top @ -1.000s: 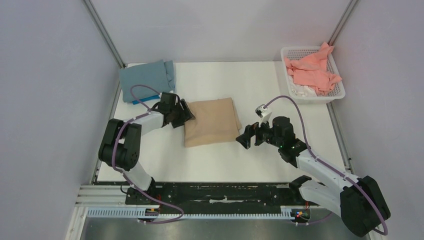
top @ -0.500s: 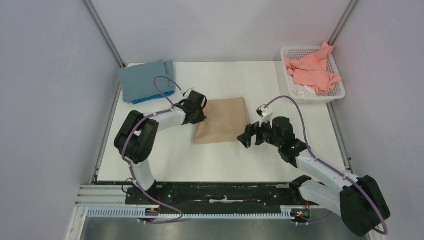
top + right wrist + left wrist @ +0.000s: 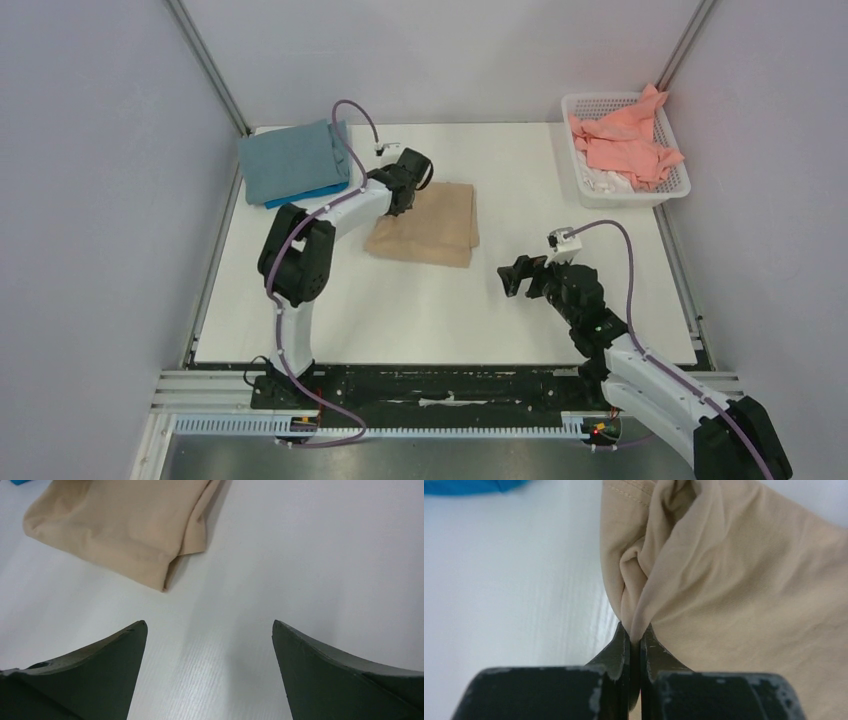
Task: Fold and stack the t-shirts
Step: Put the neatly folded tshirt into the corner of the board with the left arm
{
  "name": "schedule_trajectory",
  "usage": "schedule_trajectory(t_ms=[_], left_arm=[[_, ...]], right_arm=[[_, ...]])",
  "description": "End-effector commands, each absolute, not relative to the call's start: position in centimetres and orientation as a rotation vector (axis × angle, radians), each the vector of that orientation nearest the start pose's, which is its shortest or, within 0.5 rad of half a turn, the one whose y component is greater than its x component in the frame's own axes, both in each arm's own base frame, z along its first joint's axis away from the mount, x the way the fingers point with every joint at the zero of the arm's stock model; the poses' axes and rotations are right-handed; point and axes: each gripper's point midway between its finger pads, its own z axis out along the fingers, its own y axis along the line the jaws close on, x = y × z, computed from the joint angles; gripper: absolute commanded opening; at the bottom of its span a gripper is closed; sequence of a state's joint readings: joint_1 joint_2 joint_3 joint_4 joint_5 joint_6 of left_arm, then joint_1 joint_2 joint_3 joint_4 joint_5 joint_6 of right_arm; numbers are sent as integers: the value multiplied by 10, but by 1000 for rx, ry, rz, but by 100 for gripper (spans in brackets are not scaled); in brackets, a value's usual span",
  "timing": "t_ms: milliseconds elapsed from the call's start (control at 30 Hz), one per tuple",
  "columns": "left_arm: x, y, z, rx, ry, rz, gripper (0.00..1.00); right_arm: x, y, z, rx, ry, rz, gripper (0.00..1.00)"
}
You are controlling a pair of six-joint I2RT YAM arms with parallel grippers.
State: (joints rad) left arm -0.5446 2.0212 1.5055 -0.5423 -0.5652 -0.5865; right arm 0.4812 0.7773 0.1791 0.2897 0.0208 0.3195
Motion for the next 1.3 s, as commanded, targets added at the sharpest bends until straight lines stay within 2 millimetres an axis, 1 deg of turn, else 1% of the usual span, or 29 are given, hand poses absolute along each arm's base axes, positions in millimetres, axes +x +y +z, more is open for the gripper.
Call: schedule_trajectory(t_ms=[0, 133, 267, 367, 467, 567, 633, 767, 900, 1000, 1167, 1267], left_arm=[[479, -142, 121, -99, 2203, 520, 2], [507, -125, 157, -40, 2118, 583, 2], [531, -105, 190, 14, 2013, 652, 2], [547, -87, 207, 18, 1978, 654, 2], [563, -64, 222, -8, 1954, 647, 2], [574, -44, 237, -35, 1933, 656, 2], [577, -34, 247, -43, 1921, 674, 2], [580, -24, 271, -40, 1894, 705, 2], [582, -11, 291, -104, 1867, 706, 2], [581, -9, 309, -136, 1837, 688, 2], [579, -12, 330, -157, 1814, 633, 2], [578, -7, 343, -184, 1780, 648, 2]], right_arm=[[271, 117, 123, 16, 1755, 421, 98], [272, 107, 123, 43, 1744, 369, 98], [274, 105, 120, 31, 1763, 340, 98], [275, 102, 116, 32, 1778, 309, 98], [277, 99, 113, 33, 1790, 284, 98], [278, 97, 110, 33, 1800, 264, 98], [278, 95, 106, 34, 1816, 242, 98], [280, 93, 103, 33, 1829, 223, 98], [281, 94, 100, 32, 1844, 215, 98], [281, 93, 97, 32, 1856, 206, 98], [281, 93, 96, 31, 1861, 202, 98], [281, 92, 96, 39, 1861, 198, 98]])
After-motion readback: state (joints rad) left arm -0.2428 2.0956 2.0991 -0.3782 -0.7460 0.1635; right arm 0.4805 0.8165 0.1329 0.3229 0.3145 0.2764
